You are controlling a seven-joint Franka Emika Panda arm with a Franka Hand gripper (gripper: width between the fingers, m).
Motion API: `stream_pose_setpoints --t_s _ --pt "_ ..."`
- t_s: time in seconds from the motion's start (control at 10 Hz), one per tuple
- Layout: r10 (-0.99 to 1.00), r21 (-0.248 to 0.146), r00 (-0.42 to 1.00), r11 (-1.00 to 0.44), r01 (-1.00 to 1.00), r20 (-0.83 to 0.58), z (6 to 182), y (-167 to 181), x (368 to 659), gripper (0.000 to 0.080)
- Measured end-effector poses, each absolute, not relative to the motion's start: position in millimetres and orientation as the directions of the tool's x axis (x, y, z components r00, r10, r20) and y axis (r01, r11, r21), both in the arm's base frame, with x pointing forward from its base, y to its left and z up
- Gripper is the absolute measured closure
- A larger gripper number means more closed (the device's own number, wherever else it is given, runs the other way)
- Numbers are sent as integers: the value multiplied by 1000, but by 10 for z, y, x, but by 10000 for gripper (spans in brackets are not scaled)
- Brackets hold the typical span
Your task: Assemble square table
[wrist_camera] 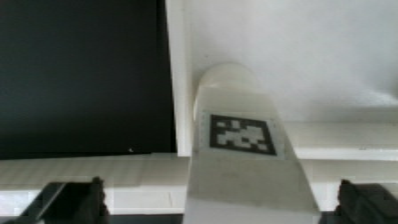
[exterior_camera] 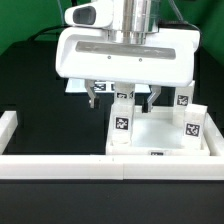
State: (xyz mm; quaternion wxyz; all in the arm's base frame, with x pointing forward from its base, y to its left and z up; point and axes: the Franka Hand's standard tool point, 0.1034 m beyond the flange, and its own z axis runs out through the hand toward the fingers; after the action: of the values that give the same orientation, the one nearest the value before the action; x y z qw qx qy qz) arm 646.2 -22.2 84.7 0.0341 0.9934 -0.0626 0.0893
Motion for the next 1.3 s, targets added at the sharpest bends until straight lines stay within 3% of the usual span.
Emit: stream_pose_setpoints --t_s 0.2,0.4,0.9,1.3 --pt "-118 57 976 -990 -130 183 845 -222 6464 164" --pt "-144 52 972 -986 -156 185 847 -221 6465 504" --pt "-377 4 906 -923 -384 192 845 -214 6467 505" --pt "-730 -96 662 -681 -726 172 837 -213 6467 506"
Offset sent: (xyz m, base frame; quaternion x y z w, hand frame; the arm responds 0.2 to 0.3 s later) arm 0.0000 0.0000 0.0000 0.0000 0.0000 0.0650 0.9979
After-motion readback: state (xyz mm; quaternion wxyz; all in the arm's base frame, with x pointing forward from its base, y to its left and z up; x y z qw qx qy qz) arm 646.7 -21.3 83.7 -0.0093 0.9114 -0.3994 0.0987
